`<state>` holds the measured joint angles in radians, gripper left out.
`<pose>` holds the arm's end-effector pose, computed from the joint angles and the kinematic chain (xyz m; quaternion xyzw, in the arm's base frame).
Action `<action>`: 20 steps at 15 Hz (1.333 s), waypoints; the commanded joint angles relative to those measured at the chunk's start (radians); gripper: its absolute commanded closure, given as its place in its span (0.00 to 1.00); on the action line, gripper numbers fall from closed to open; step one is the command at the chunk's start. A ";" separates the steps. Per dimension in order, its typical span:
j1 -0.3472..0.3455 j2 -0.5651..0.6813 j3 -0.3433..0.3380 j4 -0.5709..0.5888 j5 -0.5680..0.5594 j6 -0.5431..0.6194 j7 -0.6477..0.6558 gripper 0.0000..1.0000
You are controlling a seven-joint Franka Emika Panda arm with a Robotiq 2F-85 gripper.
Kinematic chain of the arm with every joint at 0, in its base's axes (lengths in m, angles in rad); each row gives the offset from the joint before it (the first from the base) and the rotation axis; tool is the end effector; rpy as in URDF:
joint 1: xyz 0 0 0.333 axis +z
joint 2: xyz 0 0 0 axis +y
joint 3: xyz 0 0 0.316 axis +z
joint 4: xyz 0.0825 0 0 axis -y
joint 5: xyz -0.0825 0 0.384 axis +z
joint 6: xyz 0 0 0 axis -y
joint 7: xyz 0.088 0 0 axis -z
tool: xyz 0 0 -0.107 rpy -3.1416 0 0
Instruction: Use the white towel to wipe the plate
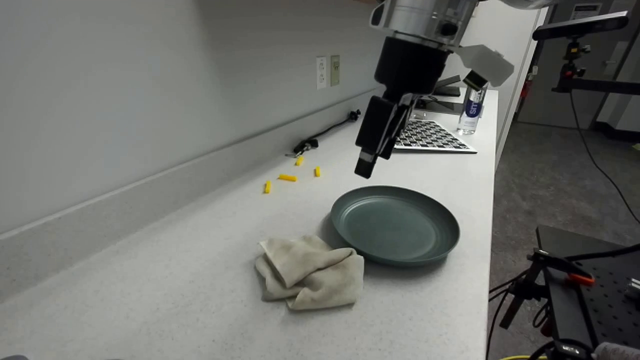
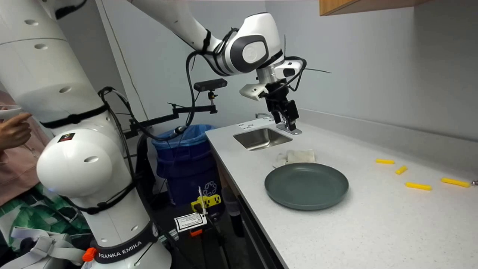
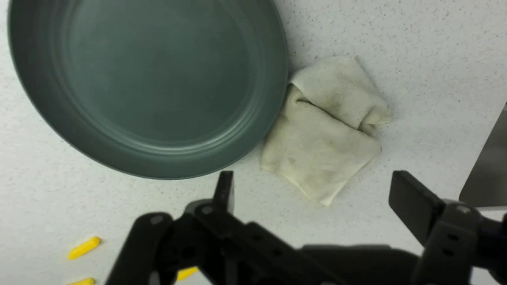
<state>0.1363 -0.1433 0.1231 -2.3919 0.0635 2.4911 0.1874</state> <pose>0.4818 0.1281 0.3977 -0.9925 -0.0134 -0.1146 0.0397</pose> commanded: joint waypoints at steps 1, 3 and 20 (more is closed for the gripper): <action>-0.021 -0.130 -0.005 -0.087 -0.018 0.014 -0.012 0.00; -0.023 -0.169 -0.002 -0.108 -0.014 0.016 -0.011 0.00; -0.021 -0.226 0.002 -0.175 0.008 0.141 -0.006 0.00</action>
